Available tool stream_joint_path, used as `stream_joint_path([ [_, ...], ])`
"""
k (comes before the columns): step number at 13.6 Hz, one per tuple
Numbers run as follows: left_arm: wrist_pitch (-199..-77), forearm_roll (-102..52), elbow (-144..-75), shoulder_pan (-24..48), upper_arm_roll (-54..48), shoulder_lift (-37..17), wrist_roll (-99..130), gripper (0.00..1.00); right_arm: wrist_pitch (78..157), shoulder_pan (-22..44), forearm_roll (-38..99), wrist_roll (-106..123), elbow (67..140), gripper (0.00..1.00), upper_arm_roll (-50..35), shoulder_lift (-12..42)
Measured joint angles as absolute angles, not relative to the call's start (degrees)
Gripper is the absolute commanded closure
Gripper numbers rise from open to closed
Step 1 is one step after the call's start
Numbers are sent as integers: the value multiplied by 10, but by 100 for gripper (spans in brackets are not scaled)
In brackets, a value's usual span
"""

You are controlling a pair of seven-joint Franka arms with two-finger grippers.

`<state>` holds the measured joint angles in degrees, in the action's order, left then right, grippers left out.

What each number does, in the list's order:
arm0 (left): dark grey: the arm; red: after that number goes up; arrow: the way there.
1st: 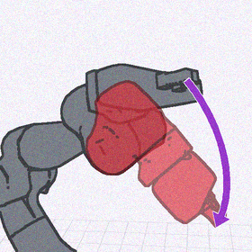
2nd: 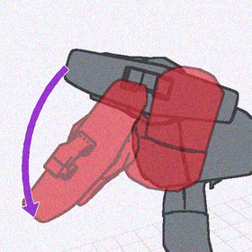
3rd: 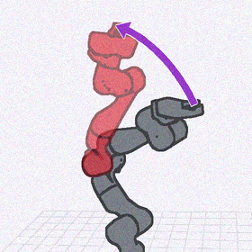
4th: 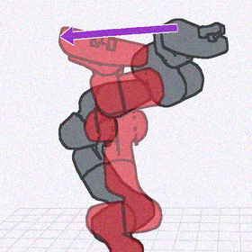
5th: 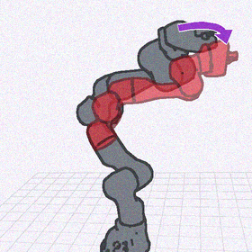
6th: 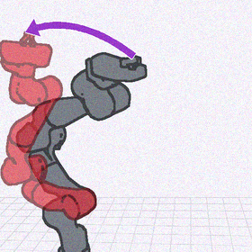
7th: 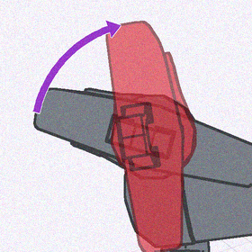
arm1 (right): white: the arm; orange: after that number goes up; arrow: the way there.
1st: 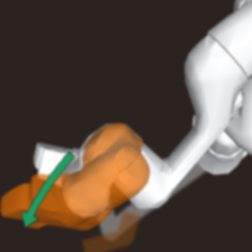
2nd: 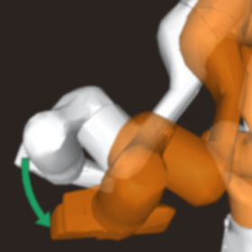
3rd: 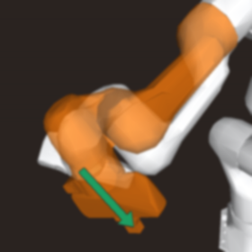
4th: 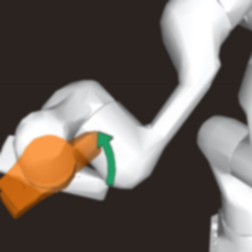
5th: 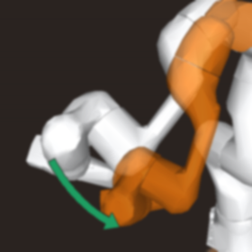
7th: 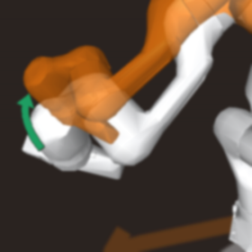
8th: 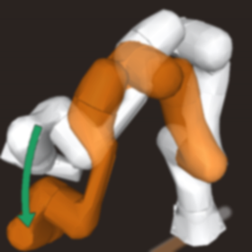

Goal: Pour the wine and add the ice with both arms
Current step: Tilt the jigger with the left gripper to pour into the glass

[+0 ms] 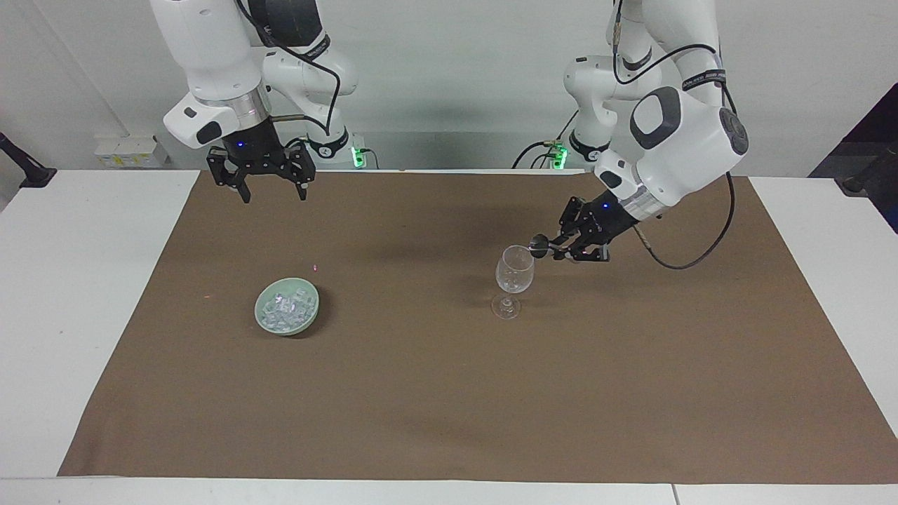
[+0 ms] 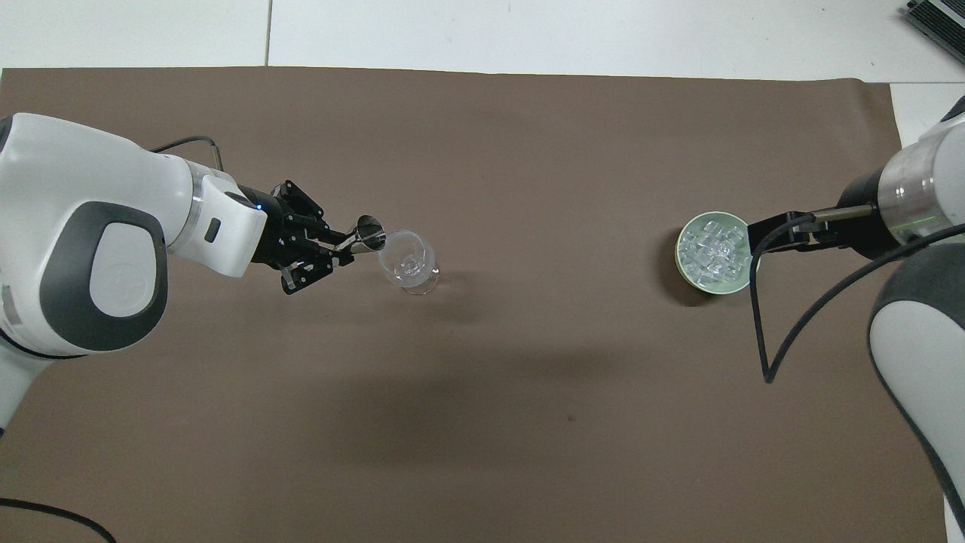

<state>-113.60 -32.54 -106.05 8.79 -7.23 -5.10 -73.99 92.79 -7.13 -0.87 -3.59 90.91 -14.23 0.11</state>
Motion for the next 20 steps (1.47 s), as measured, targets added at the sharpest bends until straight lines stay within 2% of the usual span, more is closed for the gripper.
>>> stream_joint_path([
  [20, -1086, -239, -1037, 117, -73, -47, -574, 94, 928, -71, -9, -36, 909, 0, -142, 1],
])
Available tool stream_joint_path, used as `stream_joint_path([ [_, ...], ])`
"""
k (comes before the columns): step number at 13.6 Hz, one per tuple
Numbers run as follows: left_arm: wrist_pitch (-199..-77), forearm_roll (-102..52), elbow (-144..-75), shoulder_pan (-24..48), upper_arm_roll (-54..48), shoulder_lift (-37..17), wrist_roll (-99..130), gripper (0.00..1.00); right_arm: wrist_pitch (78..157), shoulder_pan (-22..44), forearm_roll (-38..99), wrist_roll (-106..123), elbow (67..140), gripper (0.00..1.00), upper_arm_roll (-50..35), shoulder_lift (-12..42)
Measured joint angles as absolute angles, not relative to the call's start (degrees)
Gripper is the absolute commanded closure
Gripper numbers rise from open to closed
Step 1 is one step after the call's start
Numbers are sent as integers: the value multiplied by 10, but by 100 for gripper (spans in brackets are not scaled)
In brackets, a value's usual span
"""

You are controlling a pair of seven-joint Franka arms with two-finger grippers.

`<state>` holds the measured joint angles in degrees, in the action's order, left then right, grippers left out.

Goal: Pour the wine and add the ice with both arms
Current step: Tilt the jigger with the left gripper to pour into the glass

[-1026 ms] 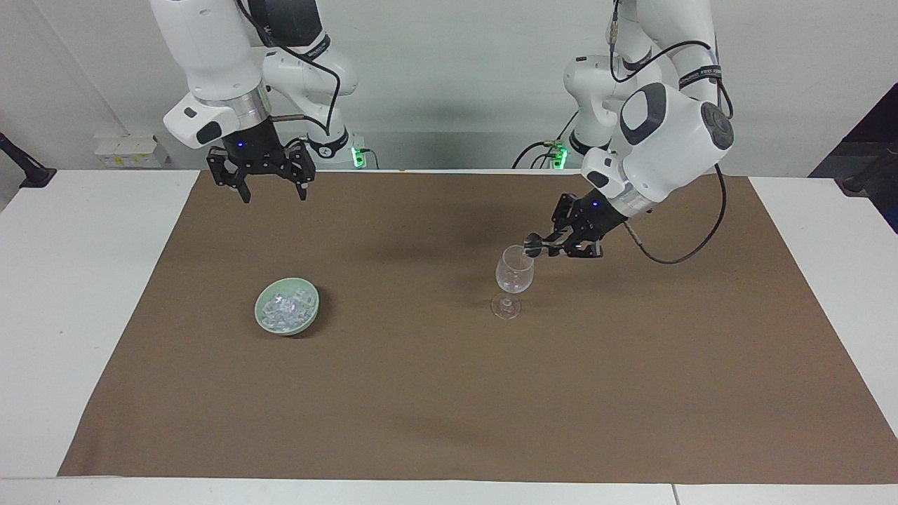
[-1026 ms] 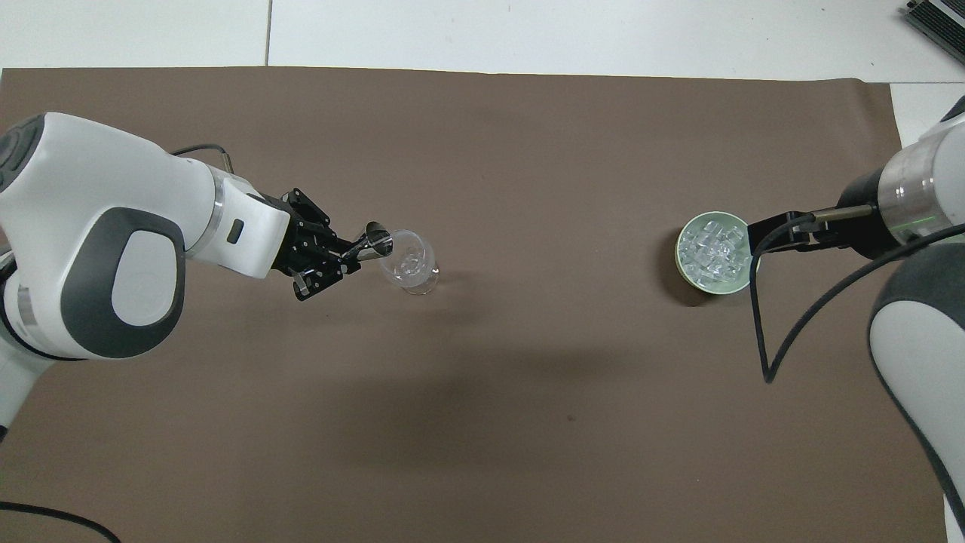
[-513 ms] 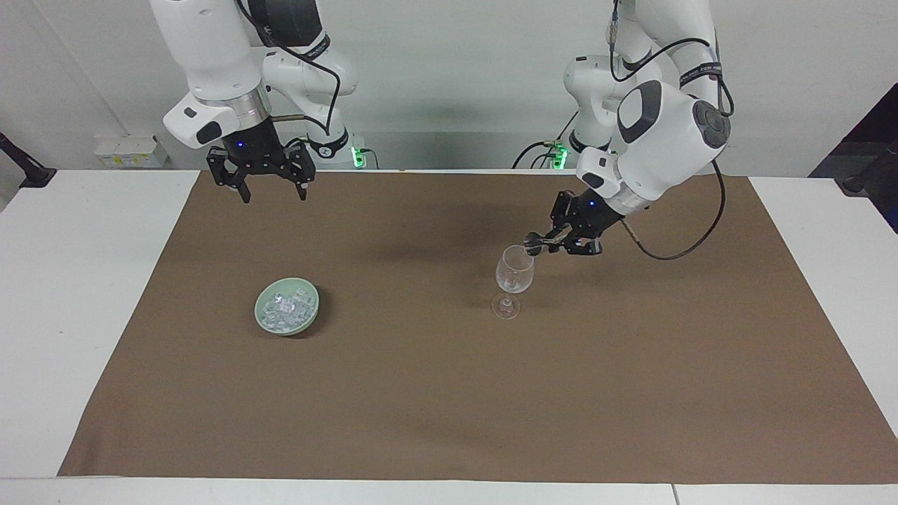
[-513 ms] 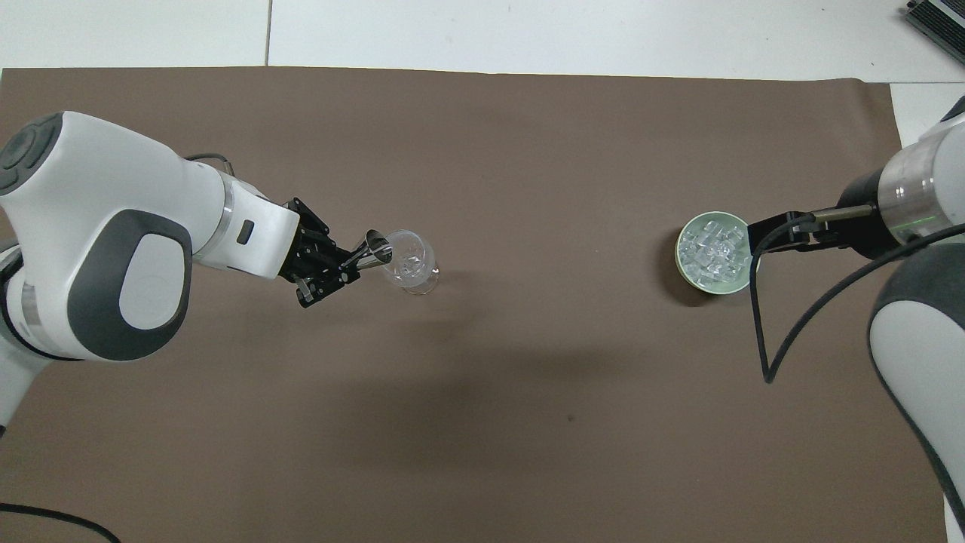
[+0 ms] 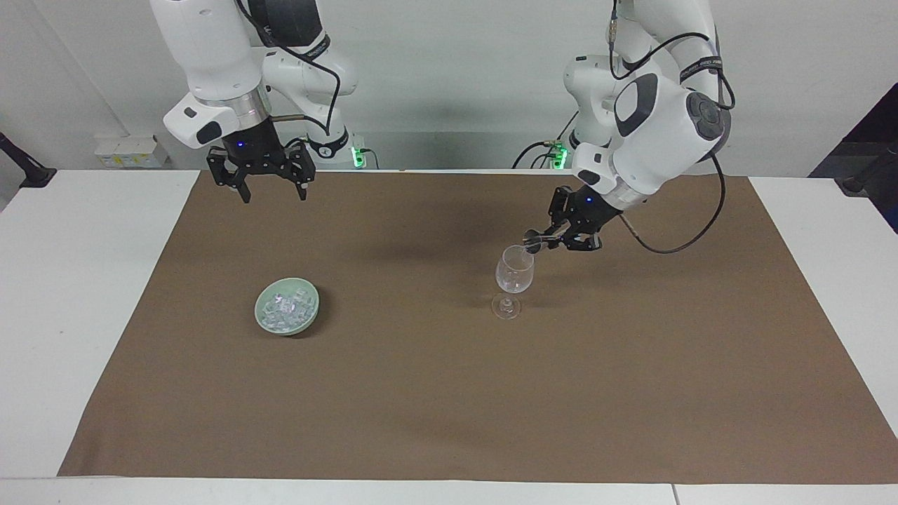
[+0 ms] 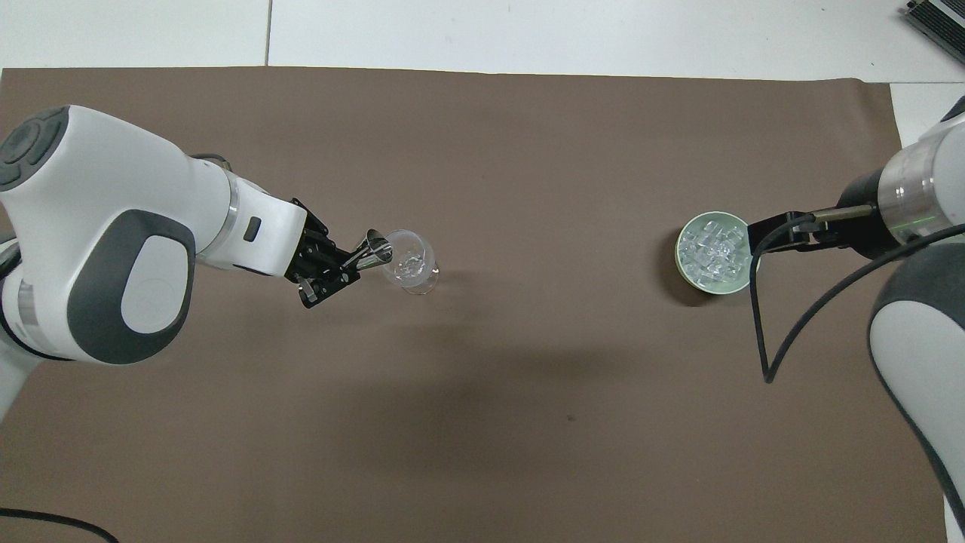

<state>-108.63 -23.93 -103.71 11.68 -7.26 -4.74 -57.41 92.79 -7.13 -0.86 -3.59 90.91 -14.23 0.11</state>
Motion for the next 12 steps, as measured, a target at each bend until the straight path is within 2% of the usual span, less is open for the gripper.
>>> stream_joint_path([
  [12, -1054, -168, -1011, 143, -74, -49, -497, 94, 928, -71, -9, -36, 909, 0, -142, 1],
])
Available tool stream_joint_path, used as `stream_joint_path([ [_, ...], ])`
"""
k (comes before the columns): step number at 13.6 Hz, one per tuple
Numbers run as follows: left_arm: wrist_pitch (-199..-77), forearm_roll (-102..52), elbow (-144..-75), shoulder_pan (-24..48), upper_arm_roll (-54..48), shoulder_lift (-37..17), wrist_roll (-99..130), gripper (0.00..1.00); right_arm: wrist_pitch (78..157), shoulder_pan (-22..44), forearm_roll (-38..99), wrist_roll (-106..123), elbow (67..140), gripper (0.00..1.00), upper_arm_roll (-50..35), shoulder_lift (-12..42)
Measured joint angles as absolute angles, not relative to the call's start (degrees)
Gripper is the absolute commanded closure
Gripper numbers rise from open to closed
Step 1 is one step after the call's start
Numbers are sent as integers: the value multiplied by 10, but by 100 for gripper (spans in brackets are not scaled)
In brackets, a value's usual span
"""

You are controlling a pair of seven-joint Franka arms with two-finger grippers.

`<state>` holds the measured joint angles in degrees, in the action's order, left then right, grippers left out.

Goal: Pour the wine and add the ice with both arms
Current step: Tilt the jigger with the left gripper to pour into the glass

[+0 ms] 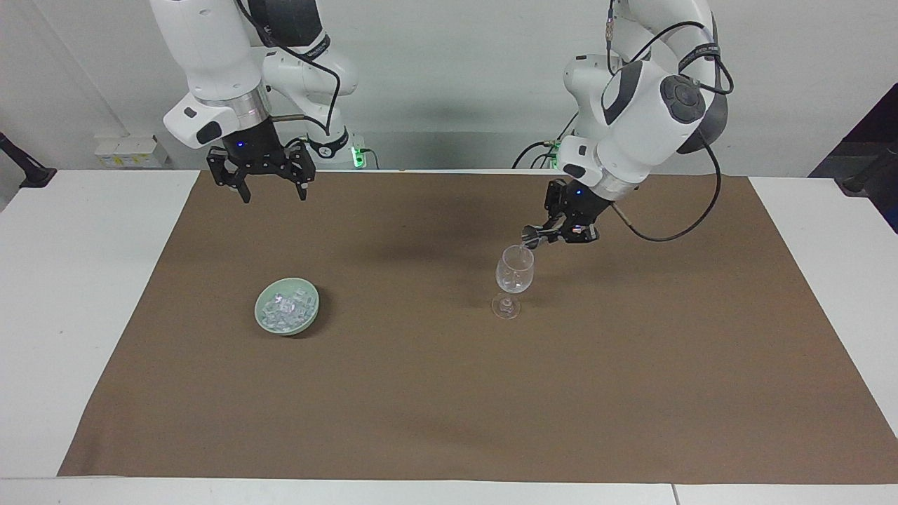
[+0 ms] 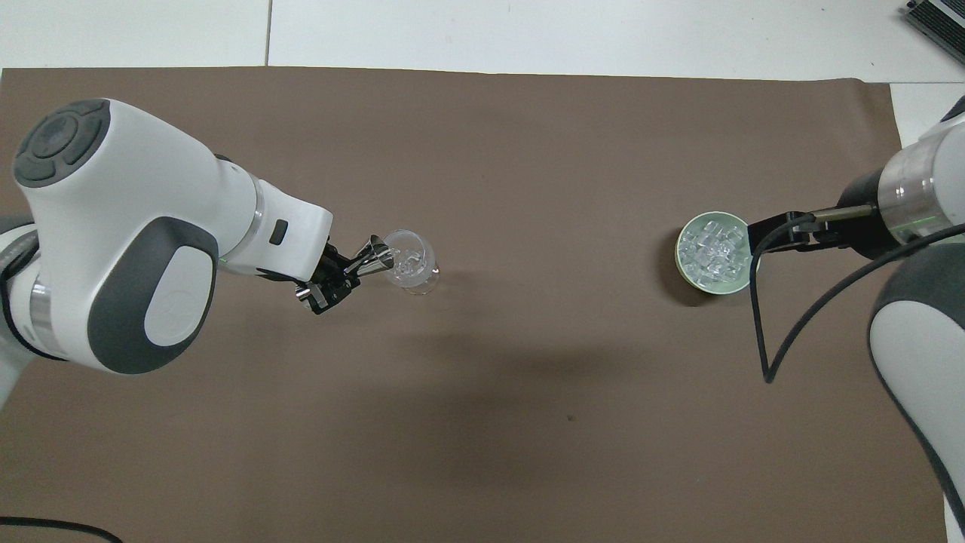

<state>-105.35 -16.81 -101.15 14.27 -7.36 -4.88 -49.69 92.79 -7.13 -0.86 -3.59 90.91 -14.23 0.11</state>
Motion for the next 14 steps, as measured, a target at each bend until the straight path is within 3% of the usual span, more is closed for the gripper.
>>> stream_joint_path([
  [14, -990, -114, -959, 172, -72, -80, -356, 94, 928, -71, -9, -36, 909, 0, -142, 1],
])
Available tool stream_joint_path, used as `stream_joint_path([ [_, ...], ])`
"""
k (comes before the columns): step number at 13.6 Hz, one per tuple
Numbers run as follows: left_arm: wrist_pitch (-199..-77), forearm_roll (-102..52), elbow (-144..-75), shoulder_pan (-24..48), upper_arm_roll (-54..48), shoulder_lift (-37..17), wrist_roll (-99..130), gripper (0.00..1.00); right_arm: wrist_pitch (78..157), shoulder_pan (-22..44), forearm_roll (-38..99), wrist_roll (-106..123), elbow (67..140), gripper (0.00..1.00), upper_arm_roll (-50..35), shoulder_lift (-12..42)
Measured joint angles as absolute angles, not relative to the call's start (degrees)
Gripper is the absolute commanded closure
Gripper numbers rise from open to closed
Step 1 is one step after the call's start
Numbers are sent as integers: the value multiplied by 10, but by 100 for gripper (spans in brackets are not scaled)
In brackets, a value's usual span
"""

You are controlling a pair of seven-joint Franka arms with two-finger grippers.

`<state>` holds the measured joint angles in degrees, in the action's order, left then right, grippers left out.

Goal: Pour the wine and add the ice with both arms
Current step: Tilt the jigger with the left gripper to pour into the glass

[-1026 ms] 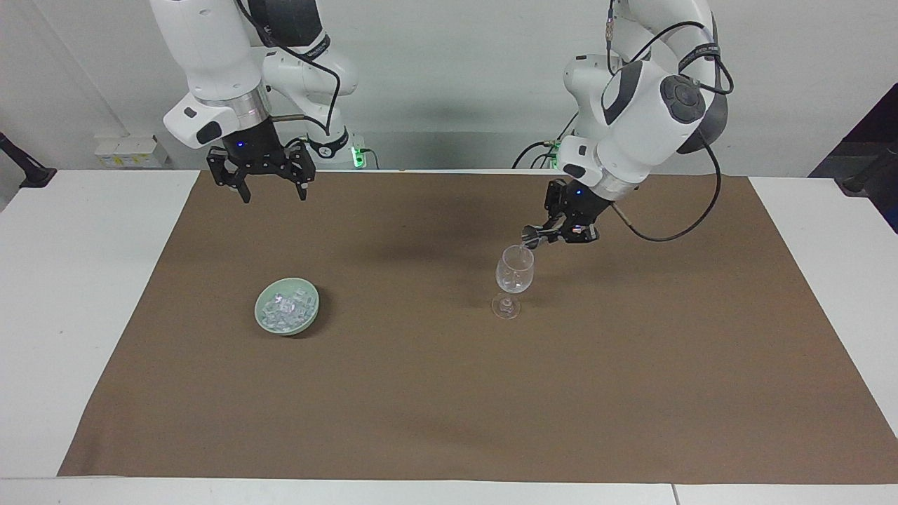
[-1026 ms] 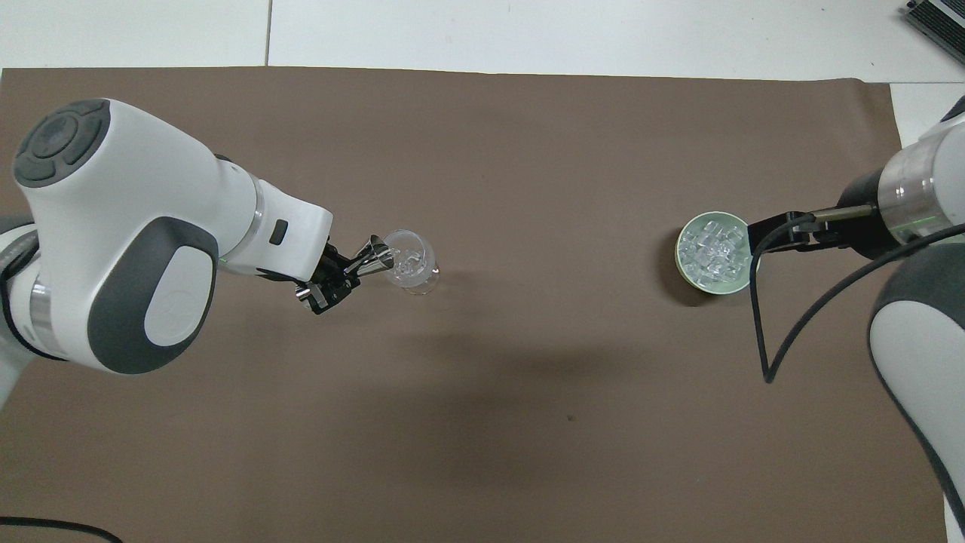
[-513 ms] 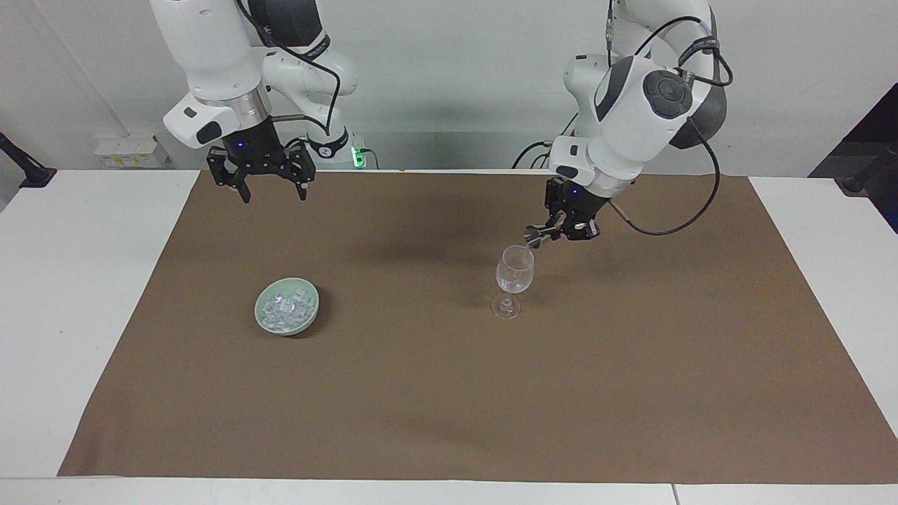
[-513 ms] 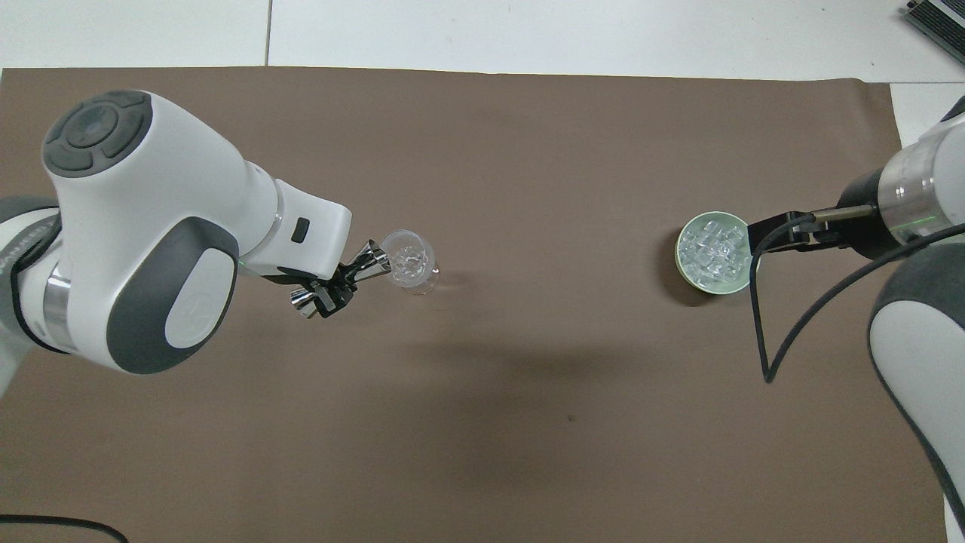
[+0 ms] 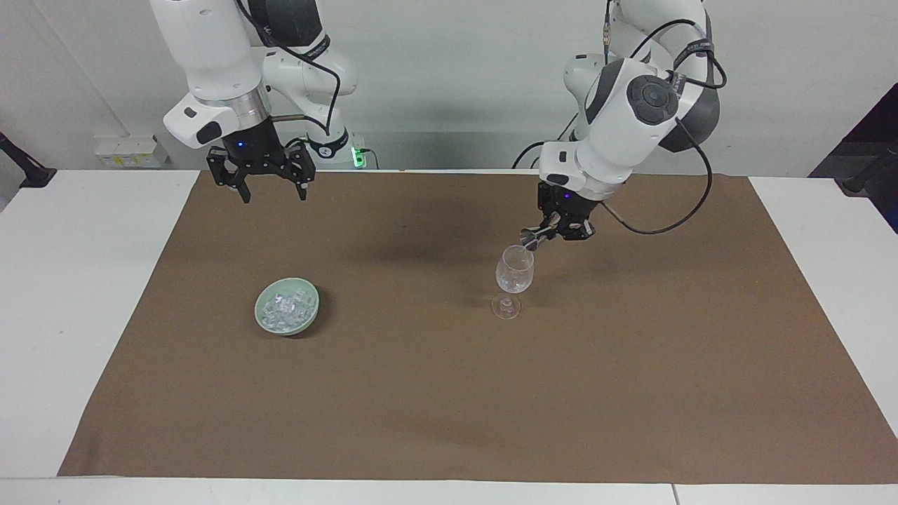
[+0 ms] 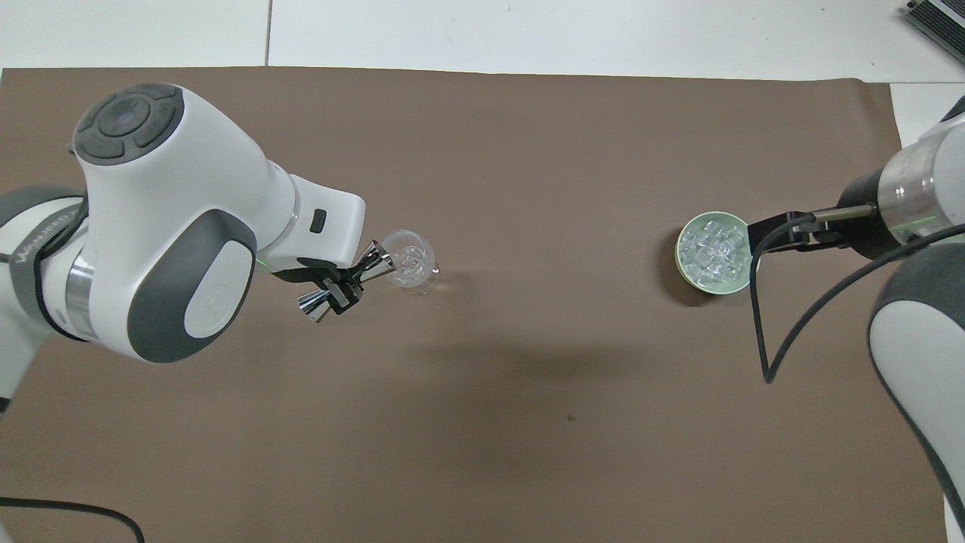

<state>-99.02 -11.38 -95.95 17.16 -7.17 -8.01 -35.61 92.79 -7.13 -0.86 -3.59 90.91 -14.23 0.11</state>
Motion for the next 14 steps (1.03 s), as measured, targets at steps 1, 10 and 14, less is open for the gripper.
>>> stream_joint_path([
  [1, -990, -114, -959, 172, -72, -81, -350, 95, 928, -71, -9, -36, 909, 0, -142, 1],
  [10, -926, -61, -892, 197, -74, -113, -256, 95, 928, -71, -9, -36, 909, 0, -142, 1],
  [14, -916, -57, -867, 206, -73, -136, -248, 95, 928, -71, -9, -36, 909, 0, -142, 1],
])
